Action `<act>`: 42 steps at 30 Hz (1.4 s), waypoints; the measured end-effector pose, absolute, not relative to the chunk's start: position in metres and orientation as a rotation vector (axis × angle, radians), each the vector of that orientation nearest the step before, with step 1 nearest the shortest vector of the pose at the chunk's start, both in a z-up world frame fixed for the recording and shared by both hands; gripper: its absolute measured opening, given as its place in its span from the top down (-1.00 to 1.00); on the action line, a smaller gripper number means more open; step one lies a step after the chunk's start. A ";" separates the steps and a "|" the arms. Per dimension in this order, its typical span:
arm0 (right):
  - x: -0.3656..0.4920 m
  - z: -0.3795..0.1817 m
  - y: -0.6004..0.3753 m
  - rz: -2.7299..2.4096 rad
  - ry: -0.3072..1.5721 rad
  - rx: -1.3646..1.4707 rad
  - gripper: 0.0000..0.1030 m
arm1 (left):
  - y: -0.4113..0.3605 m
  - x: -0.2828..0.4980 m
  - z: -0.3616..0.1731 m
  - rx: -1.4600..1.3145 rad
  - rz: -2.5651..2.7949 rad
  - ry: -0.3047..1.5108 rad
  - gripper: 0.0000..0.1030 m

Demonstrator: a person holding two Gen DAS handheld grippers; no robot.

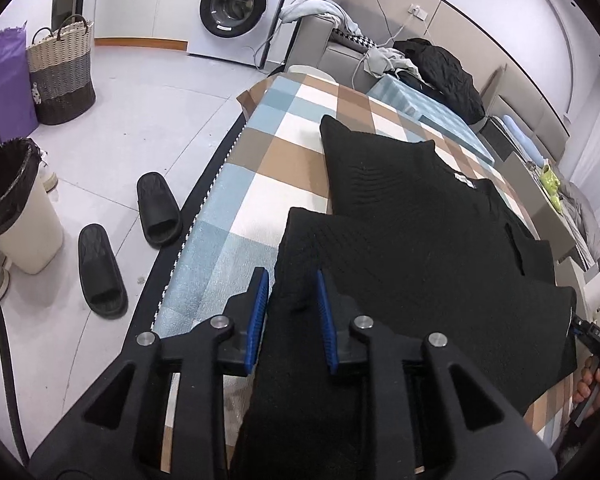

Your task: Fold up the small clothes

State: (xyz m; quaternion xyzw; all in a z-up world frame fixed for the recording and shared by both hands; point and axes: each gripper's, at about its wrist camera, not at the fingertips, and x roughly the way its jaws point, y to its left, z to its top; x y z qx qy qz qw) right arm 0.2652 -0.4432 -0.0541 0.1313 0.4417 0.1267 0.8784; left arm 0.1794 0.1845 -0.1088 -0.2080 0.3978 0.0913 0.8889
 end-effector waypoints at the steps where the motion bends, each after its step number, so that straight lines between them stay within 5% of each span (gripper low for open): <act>1: 0.265 -0.052 -0.441 0.257 0.907 0.264 0.68 | 0.184 0.179 -0.109 -0.436 0.191 0.829 0.60; 4: 0.262 -0.045 -0.442 0.212 0.891 0.252 0.69 | 0.185 0.169 -0.104 -0.457 0.190 0.827 0.45; 7: 0.254 -0.043 -0.449 0.237 0.927 0.281 0.18 | 0.187 0.156 -0.102 -0.463 0.204 0.824 -0.21; 9: 0.247 -0.045 -0.451 0.281 0.935 0.305 0.11 | 0.187 0.148 -0.103 -0.482 0.188 0.817 -0.30; 11: 0.243 -0.048 -0.449 0.310 0.932 0.310 -0.11 | 0.183 0.148 -0.108 -0.481 0.165 0.840 -0.30; 15: 0.250 -0.057 -0.434 0.309 0.945 0.293 -0.17 | 0.171 0.159 -0.116 -0.474 0.130 0.864 -0.29; 18: 0.255 -0.059 -0.426 0.301 0.937 0.274 -0.17 | 0.157 0.167 -0.118 -0.426 0.115 0.856 0.01; 21: 0.258 -0.063 -0.418 0.289 0.953 0.236 0.16 | 0.144 0.172 -0.119 -0.368 0.109 0.873 0.40; 24: 0.256 -0.063 -0.418 0.286 0.955 0.205 0.36 | 0.140 0.168 -0.117 -0.365 0.090 0.874 0.53; 42: 0.213 -0.040 -0.458 0.285 0.922 0.232 0.30 | 0.140 0.094 -0.085 -0.371 0.146 0.801 0.42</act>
